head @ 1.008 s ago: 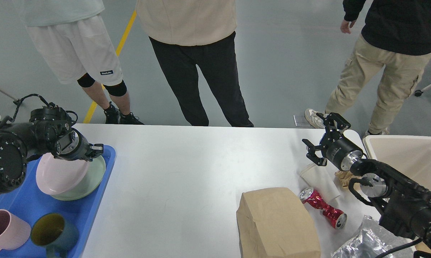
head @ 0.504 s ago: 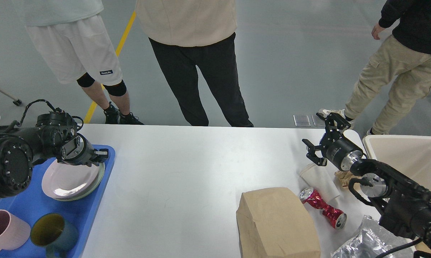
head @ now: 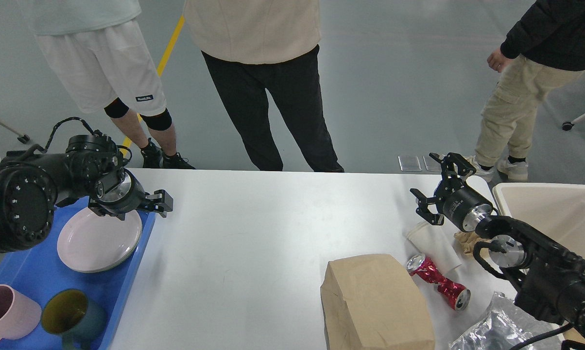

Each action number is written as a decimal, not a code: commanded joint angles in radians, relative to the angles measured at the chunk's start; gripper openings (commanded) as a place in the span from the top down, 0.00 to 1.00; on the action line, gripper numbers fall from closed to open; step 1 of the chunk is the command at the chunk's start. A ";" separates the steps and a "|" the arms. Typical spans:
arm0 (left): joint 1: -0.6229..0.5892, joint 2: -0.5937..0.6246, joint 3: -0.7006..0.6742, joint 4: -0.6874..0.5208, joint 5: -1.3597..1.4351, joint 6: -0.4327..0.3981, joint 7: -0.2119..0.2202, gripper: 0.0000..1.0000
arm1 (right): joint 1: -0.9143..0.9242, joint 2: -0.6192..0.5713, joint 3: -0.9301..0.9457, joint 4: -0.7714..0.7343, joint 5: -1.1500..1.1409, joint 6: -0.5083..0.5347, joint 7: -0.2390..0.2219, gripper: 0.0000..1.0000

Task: Tidy desktop

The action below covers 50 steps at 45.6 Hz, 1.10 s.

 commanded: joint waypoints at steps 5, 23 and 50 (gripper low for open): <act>-0.115 -0.033 -0.076 0.024 -0.007 -0.024 -0.002 0.03 | 0.000 0.000 0.000 0.000 0.000 0.000 0.000 0.00; -0.183 -0.061 -0.676 0.273 -0.007 -0.012 -0.007 0.03 | 0.000 0.000 0.000 0.000 0.000 0.000 0.000 0.00; -0.172 -0.111 -1.065 0.276 -0.018 0.082 0.002 0.03 | 0.000 0.000 0.000 0.000 0.000 0.000 0.000 0.00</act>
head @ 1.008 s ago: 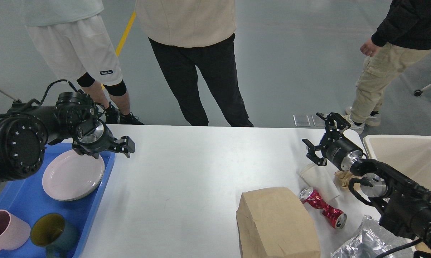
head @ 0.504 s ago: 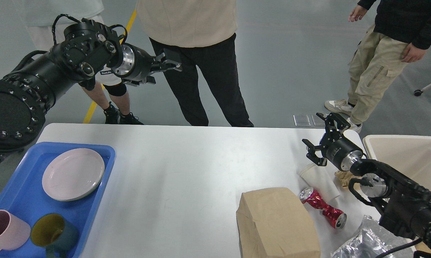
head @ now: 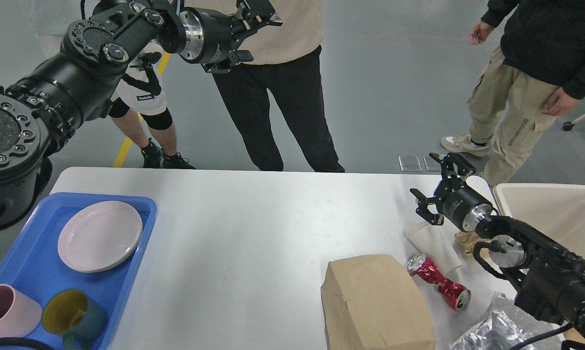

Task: Tidy desktop

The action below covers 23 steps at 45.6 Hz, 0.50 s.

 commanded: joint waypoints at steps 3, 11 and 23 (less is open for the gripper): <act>0.024 -0.036 -0.194 0.000 -0.003 0.004 0.002 0.03 | 0.000 0.000 0.000 0.000 0.000 0.000 0.000 0.00; 0.095 -0.080 -0.432 -0.002 0.000 0.036 0.002 0.03 | 0.000 0.000 0.000 0.000 0.000 0.000 0.000 0.00; 0.154 -0.134 -0.636 0.000 -0.002 0.113 0.002 0.03 | 0.000 0.000 0.000 0.000 0.000 0.000 0.000 0.00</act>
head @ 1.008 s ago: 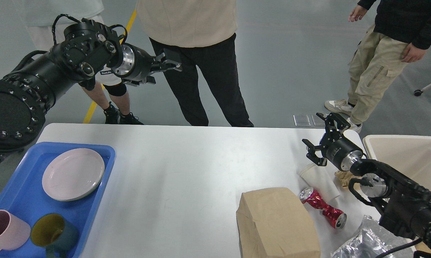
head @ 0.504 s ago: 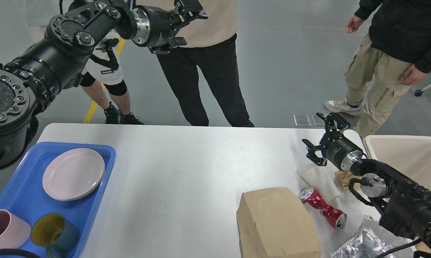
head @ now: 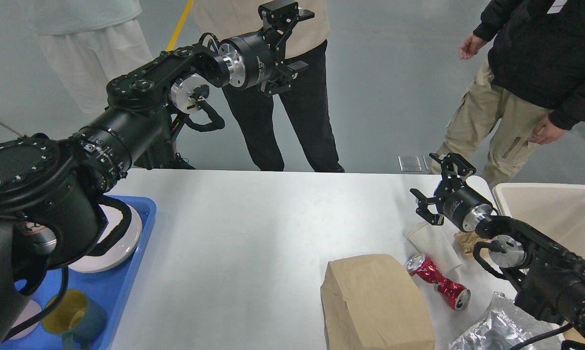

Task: Tidy desktop

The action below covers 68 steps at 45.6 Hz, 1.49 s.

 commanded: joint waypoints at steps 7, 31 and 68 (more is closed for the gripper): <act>0.045 -0.015 -0.141 -0.001 0.000 0.081 0.000 0.03 | 0.000 0.000 0.000 0.000 0.000 0.000 0.000 0.00; 0.266 0.003 -0.264 0.001 0.000 0.165 0.000 0.03 | 0.000 0.000 0.000 0.000 0.000 0.001 0.000 0.00; 0.520 0.021 -0.440 -0.010 -0.015 0.208 -0.084 0.03 | 0.000 0.000 0.000 0.000 0.000 0.000 0.000 0.00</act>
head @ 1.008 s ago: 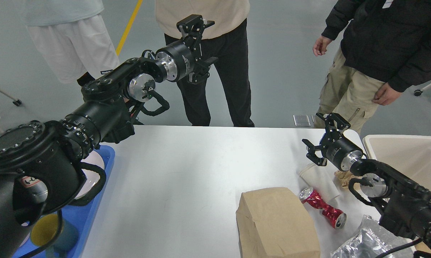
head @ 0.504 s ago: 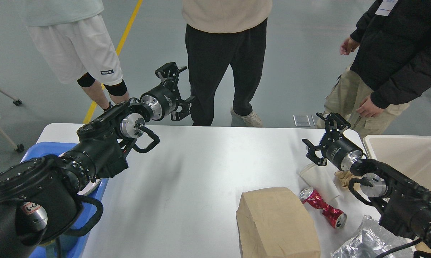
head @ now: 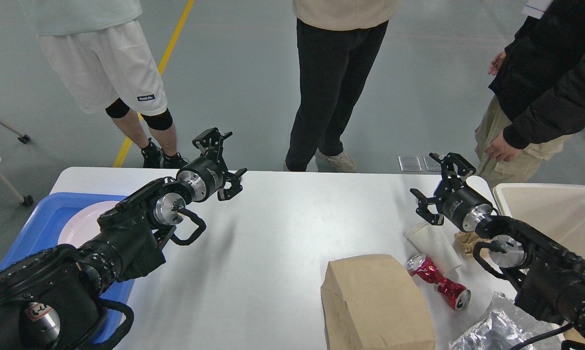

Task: Tidy desktop

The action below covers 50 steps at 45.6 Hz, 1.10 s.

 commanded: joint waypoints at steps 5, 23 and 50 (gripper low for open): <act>0.051 0.002 -0.138 -0.018 -0.006 -0.019 -0.090 0.03 | 0.000 0.000 0.000 0.000 0.000 0.000 0.000 0.00; 0.086 0.005 -0.143 -0.018 -0.008 -0.119 -0.305 0.03 | 0.000 0.000 0.000 0.000 0.000 0.000 0.000 0.00; 0.138 -0.003 -0.141 -0.018 -0.008 -0.166 -0.714 0.03 | 0.000 0.000 0.000 0.000 0.000 0.000 0.000 0.00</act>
